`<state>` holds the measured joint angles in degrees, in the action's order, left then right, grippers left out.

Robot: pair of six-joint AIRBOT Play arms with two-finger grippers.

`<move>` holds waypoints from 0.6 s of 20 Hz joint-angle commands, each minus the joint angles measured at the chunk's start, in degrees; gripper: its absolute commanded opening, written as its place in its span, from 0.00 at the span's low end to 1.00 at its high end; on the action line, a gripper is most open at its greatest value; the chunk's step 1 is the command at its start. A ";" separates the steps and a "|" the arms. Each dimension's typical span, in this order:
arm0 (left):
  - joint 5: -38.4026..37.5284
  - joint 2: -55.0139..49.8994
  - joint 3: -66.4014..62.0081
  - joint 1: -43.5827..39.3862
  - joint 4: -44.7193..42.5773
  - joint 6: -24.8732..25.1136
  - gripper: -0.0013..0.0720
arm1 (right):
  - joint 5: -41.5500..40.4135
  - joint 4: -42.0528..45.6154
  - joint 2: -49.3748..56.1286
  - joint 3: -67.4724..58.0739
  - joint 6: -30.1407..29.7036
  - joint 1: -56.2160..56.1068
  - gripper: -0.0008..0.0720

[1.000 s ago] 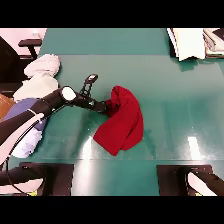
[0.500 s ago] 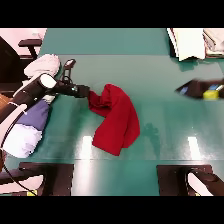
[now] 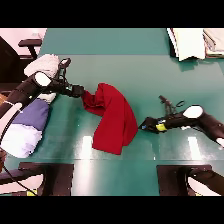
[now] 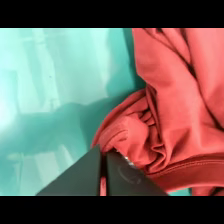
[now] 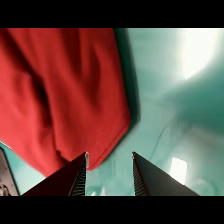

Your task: Fold the shirts.

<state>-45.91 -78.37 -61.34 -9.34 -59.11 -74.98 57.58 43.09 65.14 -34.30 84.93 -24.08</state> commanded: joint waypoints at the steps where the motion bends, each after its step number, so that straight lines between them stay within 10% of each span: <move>1: -0.87 0.04 -0.07 0.11 -2.27 0.02 0.05 | -3.61 -1.53 8.50 -2.40 0.11 -5.66 0.45; 4: -0.81 0.04 -0.09 0.11 -2.47 0.04 0.05 | -3.15 -1.31 13.68 -7.10 0.07 -5.60 0.40; 7: -0.35 0.11 -0.09 0.11 -2.86 0.04 0.05 | -4.33 0.20 14.67 -10.78 0.02 -5.31 0.03; 12: 2.01 5.33 -5.31 0.11 -8.00 0.02 0.05 | 0.83 12.94 6.60 -22.10 1.01 3.69 0.03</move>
<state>-45.12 -75.83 -63.61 -9.28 -64.01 -74.98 55.77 49.47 75.31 -50.54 85.17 -24.80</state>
